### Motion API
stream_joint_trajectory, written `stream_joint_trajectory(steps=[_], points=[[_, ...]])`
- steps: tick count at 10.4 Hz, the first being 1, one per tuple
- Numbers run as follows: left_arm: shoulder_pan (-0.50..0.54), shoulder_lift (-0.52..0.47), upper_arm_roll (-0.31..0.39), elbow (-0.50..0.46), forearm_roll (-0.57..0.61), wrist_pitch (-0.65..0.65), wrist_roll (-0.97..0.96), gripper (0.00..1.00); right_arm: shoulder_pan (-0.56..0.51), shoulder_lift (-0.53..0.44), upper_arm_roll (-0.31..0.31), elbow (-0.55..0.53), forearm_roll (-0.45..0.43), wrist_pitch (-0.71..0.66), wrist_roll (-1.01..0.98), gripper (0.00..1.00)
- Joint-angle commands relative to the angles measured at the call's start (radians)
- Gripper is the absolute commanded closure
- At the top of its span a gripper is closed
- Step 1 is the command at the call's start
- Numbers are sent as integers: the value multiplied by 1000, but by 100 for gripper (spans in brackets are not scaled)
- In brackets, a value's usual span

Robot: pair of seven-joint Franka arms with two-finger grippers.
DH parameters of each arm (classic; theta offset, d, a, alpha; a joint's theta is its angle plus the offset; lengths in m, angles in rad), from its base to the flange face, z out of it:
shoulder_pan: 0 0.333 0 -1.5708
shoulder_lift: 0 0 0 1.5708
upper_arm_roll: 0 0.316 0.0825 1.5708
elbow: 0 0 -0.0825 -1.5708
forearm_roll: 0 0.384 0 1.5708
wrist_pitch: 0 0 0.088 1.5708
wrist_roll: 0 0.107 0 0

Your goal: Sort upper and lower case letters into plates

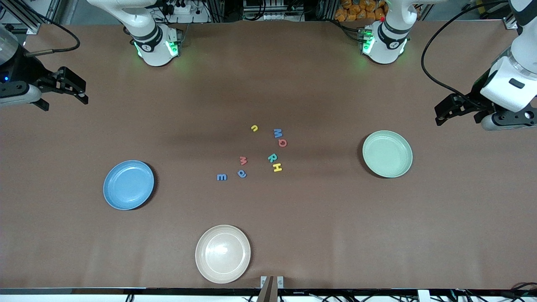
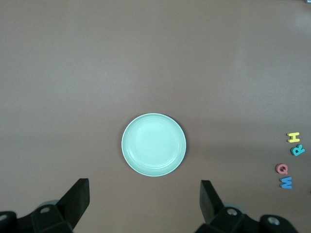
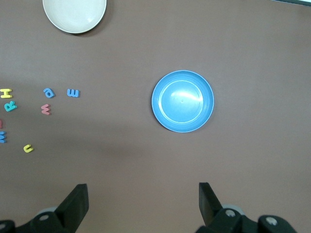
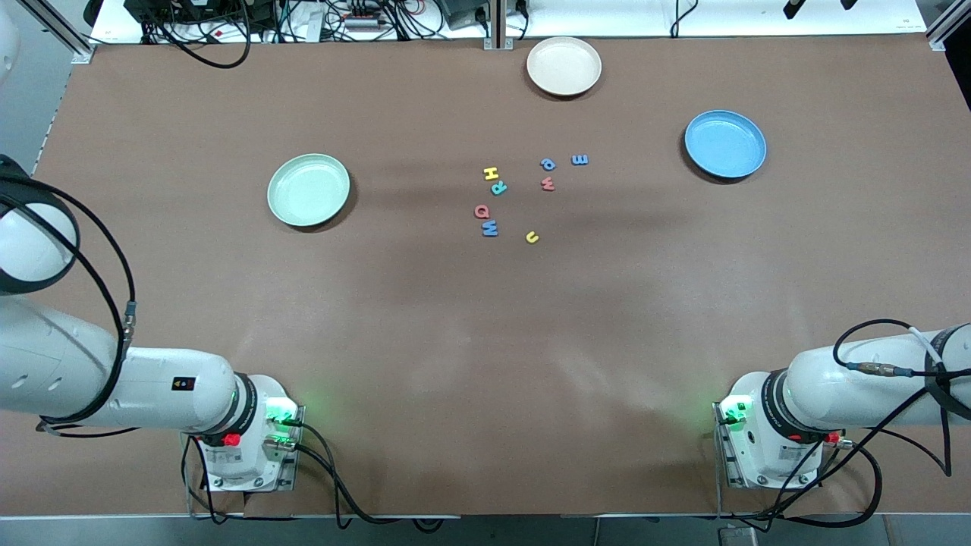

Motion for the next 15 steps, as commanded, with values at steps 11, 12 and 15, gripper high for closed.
stream_joint_trajectory(steps=[11, 12, 15], points=[[-24, 41, -156, -22, -41, -46, 4, 0, -18, 10, 9, 5, -11, -6, -10, 0], [-25, 66, -185, -31, -41, -63, 10, 0, -18, 10, 9, 5, -11, -6, -8, 0], [-83, 214, -245, -17, -50, 6, -65, 0, -24, 9, 9, 11, -11, -8, -13, 0]])
